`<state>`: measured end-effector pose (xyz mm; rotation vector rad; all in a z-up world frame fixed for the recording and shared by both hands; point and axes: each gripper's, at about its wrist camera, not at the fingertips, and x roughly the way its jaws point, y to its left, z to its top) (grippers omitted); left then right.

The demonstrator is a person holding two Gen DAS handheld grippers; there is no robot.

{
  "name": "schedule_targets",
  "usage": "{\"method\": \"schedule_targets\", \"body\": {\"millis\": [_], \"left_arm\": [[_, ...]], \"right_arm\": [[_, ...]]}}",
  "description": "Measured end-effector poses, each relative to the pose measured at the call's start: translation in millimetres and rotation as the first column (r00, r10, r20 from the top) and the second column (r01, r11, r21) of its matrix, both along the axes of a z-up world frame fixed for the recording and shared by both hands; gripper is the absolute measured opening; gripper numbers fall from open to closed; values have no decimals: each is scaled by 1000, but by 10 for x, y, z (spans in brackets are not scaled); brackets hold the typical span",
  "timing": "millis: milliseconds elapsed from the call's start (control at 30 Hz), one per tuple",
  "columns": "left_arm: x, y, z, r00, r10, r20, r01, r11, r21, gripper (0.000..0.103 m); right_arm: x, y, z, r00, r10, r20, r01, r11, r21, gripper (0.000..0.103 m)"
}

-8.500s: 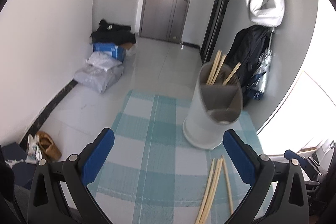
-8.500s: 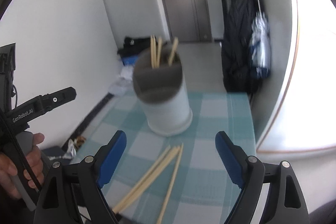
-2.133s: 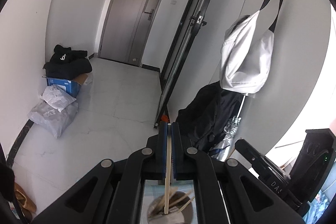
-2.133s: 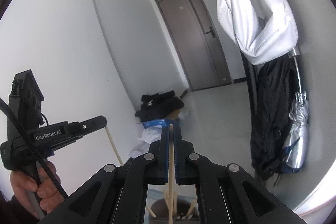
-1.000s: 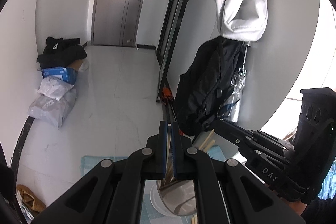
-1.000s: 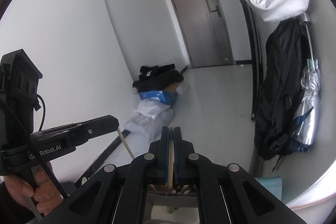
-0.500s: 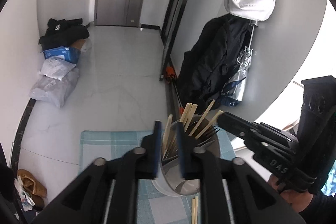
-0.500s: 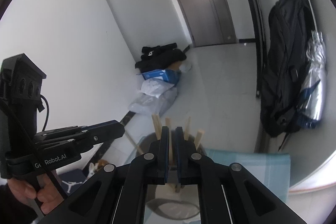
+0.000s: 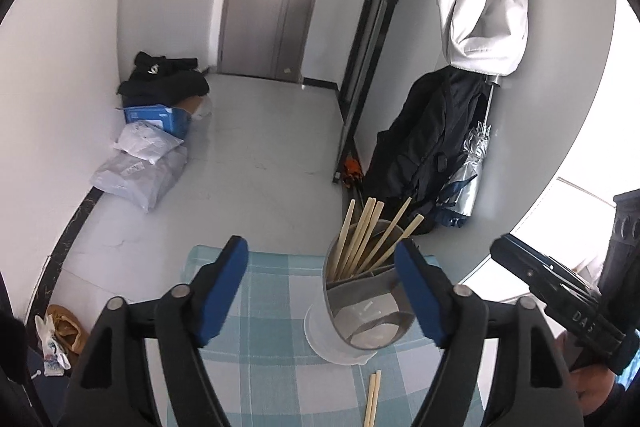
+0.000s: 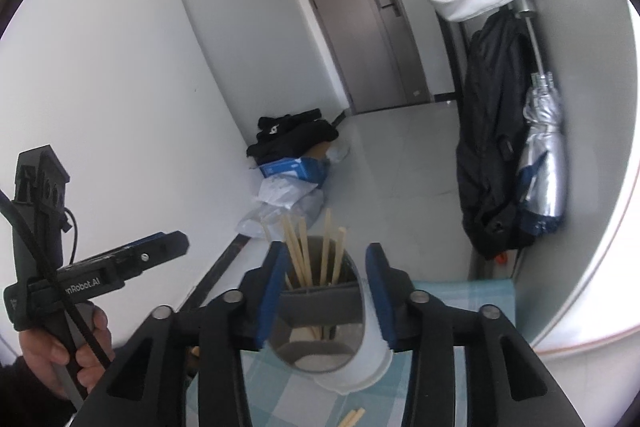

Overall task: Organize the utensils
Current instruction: 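Withdraw both tools and move toward the last chopsticks on the cloth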

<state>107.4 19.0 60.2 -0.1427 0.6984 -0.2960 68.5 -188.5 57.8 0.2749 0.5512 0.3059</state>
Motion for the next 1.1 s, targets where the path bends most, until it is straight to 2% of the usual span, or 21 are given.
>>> {"method": "schedule_targets", "body": {"millis": [167,300,567,833,1100], "left_arm": [[-206,32,15,998,37,41,-38,999,13,86],[-378,52,-16,995,64,73,-64,998,-3,98],[-680,-3,-235,988,78,131,-85,995,46,102],[-767,33,-567,990,108,94,-111,993,35,102],[-735,77,-969,990,139,12,-140,988,65,102]], "right_arm": [[-285,30,7,1000,1,22,0,1000,-11,52],[-481,66,-22,1000,7,27,-7,1000,-15,54],[-787,84,-303,1000,-17,-14,17,1000,-25,64],[-928,78,-688,993,-47,-107,43,998,-40,71],[-855,146,-1163,962,-65,-267,45,996,-81,72]]}}
